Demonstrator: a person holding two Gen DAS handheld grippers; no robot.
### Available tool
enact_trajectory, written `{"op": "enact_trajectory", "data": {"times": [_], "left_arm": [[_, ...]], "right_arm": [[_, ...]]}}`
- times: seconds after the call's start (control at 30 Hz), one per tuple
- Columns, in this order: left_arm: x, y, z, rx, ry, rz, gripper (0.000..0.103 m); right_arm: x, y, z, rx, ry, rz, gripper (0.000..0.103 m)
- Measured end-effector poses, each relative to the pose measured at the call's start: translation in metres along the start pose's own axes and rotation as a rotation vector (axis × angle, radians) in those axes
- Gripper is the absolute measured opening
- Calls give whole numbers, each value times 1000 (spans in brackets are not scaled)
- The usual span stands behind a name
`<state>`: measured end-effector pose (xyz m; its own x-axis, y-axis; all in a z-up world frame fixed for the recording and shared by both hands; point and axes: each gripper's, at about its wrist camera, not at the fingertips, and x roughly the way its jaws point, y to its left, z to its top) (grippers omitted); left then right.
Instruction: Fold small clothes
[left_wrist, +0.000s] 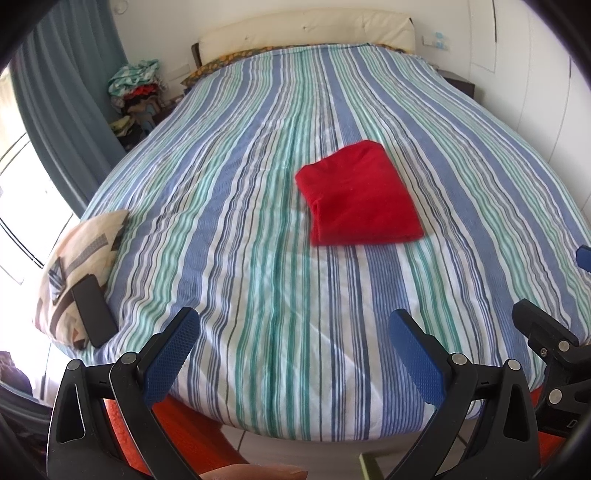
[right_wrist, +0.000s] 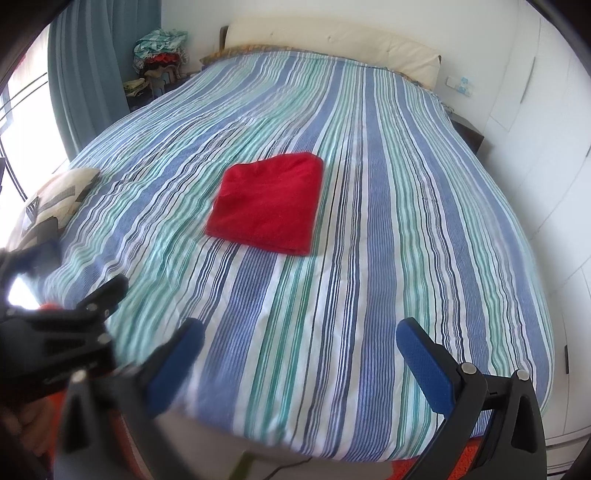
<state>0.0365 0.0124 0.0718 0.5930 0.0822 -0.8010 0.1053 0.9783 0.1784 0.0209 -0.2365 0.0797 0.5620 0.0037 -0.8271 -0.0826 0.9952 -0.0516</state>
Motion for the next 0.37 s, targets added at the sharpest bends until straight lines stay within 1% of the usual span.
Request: {"op": "enact_trajectory", "data": {"times": [0.2, 0.37], "left_arm": [[3, 2, 1, -14, 15, -29, 102], [0, 3, 1, -20, 10, -24, 102]], "right_arm": [[0, -1, 0, -2, -3, -3, 102], [-1, -1, 1, 1, -4, -2, 102]]}}
